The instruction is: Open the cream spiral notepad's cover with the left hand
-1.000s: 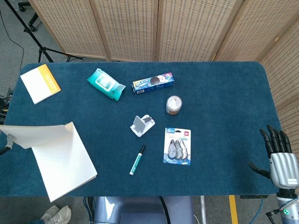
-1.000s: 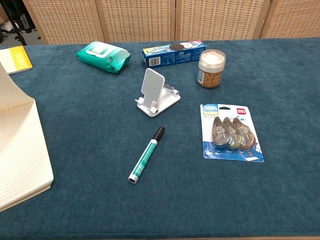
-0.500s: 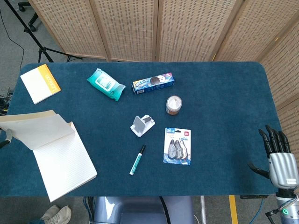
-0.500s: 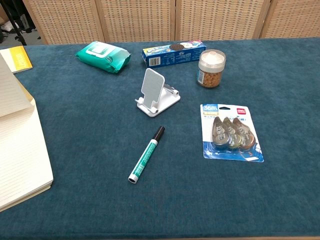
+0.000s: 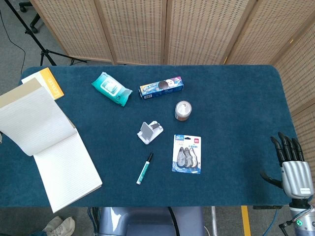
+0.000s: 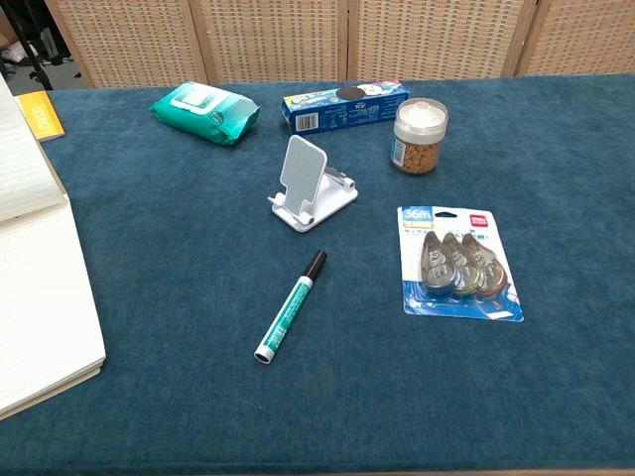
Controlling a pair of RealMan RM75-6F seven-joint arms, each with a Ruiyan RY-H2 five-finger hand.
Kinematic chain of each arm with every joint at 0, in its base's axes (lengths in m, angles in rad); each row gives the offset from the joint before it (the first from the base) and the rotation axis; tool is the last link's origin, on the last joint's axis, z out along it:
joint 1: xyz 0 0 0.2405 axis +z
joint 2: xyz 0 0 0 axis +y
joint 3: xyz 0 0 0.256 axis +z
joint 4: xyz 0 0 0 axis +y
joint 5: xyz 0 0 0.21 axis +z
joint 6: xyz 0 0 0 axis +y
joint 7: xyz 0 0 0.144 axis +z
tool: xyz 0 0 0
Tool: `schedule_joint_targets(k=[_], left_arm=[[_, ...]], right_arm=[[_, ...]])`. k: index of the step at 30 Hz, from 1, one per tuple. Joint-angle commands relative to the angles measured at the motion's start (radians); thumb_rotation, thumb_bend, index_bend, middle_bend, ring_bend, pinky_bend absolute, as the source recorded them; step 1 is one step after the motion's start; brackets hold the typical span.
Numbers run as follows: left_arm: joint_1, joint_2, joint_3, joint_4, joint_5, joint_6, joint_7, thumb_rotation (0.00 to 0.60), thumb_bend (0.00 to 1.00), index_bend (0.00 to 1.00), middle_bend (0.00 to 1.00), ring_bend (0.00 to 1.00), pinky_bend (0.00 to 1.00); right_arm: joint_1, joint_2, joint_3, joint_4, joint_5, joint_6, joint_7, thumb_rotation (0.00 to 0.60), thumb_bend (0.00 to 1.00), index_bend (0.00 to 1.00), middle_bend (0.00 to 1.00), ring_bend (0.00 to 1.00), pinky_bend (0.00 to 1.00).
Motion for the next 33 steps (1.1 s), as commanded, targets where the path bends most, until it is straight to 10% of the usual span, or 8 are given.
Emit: schedule_joint_targets(k=[1, 4, 8, 22, 33], left_arm=[[-0.054, -0.040, -0.038, 0.092, -0.060, -0.115, 0.020, 0.600, 0.50, 0.89, 0.00, 0.00, 0.00], [-0.088, -0.077, -0.062, 0.173, -0.086, -0.167, 0.025, 0.600, 0.48, 0.74, 0.00, 0.00, 0.00], [-0.107, -0.101, -0.095, 0.233, -0.094, -0.197, -0.028, 0.600, 0.37, 0.01, 0.00, 0.00, 0.00], [-0.042, -0.038, -0.119, 0.165, -0.010, -0.110, -0.172, 0.600, 0.27, 0.00, 0.00, 0.00, 0.00], [0.099, 0.094, 0.078, -0.140, 0.362, 0.241, -0.099, 0.600, 0.00, 0.00, 0.00, 0.00, 0.00]], right_arm=[[0.000, -0.001, 0.000, 0.000, 0.002, -0.001, -0.001, 0.600, 0.00, 0.00, 0.00, 0.00, 0.00], [0.001, -0.002, 0.002, 0.001, 0.006, -0.002, -0.004, 0.600, 0.00, 0.00, 0.00, 0.00, 0.00], [0.002, -0.005, 0.002, 0.004, 0.010, -0.009, -0.009, 0.600, 0.00, 0.00, 0.00, 0.00, 0.00], [0.006, -0.010, -0.002, 0.005, 0.006, -0.013, -0.016, 0.600, 0.00, 0.00, 0.00, 0.00, 0.00], [0.006, -0.013, -0.004, 0.002, 0.000, -0.010, -0.022, 0.600, 0.00, 0.00, 0.00, 0.00, 0.00]])
